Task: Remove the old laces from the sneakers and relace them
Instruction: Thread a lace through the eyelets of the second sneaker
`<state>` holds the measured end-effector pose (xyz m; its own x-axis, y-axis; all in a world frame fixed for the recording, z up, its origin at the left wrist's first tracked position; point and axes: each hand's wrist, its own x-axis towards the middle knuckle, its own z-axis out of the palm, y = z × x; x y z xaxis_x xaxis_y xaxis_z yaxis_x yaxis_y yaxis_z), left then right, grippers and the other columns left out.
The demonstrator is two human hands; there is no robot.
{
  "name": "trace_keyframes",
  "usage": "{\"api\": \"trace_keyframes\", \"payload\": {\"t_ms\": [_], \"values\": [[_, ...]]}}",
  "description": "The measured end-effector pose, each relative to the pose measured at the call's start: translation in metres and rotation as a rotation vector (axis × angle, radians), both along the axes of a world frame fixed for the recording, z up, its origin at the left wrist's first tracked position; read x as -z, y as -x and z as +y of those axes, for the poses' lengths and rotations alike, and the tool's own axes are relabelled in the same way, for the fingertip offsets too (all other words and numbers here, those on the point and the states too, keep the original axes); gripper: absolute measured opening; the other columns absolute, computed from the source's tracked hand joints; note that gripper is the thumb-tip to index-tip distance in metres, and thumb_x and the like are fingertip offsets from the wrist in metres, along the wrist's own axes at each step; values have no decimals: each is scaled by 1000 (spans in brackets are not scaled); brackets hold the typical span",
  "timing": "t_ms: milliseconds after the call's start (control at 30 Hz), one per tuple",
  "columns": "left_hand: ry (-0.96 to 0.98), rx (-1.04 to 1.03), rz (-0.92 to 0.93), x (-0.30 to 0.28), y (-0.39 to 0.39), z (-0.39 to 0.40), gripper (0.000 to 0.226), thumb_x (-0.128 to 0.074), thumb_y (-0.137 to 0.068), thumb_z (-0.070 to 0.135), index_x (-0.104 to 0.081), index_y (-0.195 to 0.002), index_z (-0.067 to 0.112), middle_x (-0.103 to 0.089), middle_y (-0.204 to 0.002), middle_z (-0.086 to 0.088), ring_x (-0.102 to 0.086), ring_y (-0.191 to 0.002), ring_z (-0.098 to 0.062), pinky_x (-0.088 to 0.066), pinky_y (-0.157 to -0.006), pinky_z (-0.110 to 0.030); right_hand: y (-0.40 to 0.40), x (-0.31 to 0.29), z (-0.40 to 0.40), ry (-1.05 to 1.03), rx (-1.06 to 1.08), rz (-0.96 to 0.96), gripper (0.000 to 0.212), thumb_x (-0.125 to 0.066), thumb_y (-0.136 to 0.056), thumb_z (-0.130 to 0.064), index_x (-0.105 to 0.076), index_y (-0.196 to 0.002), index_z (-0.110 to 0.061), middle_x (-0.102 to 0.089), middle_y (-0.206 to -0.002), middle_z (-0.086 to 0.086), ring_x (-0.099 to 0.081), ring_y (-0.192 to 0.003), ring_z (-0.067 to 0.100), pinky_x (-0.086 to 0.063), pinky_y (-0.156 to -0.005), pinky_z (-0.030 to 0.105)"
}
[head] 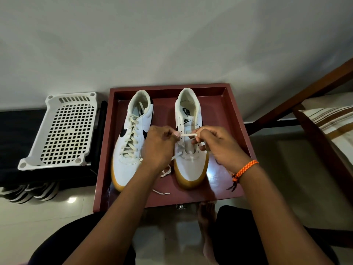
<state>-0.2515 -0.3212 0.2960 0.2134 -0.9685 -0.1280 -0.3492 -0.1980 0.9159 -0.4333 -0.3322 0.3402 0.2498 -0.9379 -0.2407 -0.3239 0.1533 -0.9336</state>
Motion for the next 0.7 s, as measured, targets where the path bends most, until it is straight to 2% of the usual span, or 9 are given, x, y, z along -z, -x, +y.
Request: {"api": "trace_keyframes", "payload": {"t_ms": [67,133,200,300,367,433,500,567,700], "values": [[-70,-109,-36,4,-3,2,27,-69,-100,16,-77,-74,21,-55,-49,11,-45,-45,-8,-37,-53,-28,1,-6,-1,-54,48,-111,30,-47,-104,-11,-65,-82,-1,-74,-98,20,-70,-87,16,-54,-81,35],[-92,-173,-136,3,-3,6,21,-69,-98,13,-79,-81,22,-58,-58,17,-49,-48,-3,-43,-54,-28,3,-9,-1,-82,74,-174,27,-45,-103,-8,-60,-81,-2,-71,-89,18,-65,-79,19,-50,-68,33],[61,-149,-326,-4,-2,10,19,-66,-98,10,-78,-97,25,-66,-95,13,-64,-78,-2,-57,-76,-33,4,-7,0,-32,76,-105,29,-46,-101,-7,-59,-76,-3,-67,-78,10,-53,-66,18,-37,-56,31],[322,133,-69,-15,6,12,23,-55,-110,17,-72,-126,22,-70,-115,7,-69,-105,-12,-58,-89,-37,0,-2,3,74,18,43,32,-50,-101,-8,-65,-73,-4,-63,-63,-1,-48,-58,15,-36,-49,26],[292,252,69,-18,12,12,26,-55,-111,17,-70,-131,23,-72,-99,7,-68,-83,-11,-58,-76,-36,-5,-3,6,72,-8,36,31,-52,-103,-8,-66,-76,-2,-59,-57,-4,-47,-54,12,-37,-46,22],[293,248,92,-19,15,10,27,-59,-108,11,-72,-127,25,-68,-85,-3,-60,-70,-28,-52,-67,-39,-5,-2,6,69,-27,49,31,-53,-104,-9,-67,-77,-2,-60,-59,-2,-49,-56,13,-40,-50,26],[298,149,146,-20,10,7,31,-57,-104,1,-73,-122,20,-68,-89,-10,-59,-73,-28,-49,-67,-32,0,-2,4,72,-42,81,32,-50,-102,-8,-66,-74,-5,-63,-64,3,-52,-60,14,-45,-59,32],[244,-112,115,-20,-4,3,33,-55,-102,-3,-74,-116,21,-69,-89,1,-57,-68,-5,-45,-62,-20,8,-4,2,72,-29,104,33,-49,-101,-9,-64,-72,-5,-63,-65,4,-51,-61,17,-44,-63,37],[124,-483,-163,-18,-21,6,31,-60,-100,6,-68,-116,32,-68,-95,10,-65,-83,-7,-51,-71,-30,15,-4,0,87,1,101,34,-49,-99,-9,-63,-68,-5,-61,-64,8,-48,-62,25,-41,-62,40]]}}
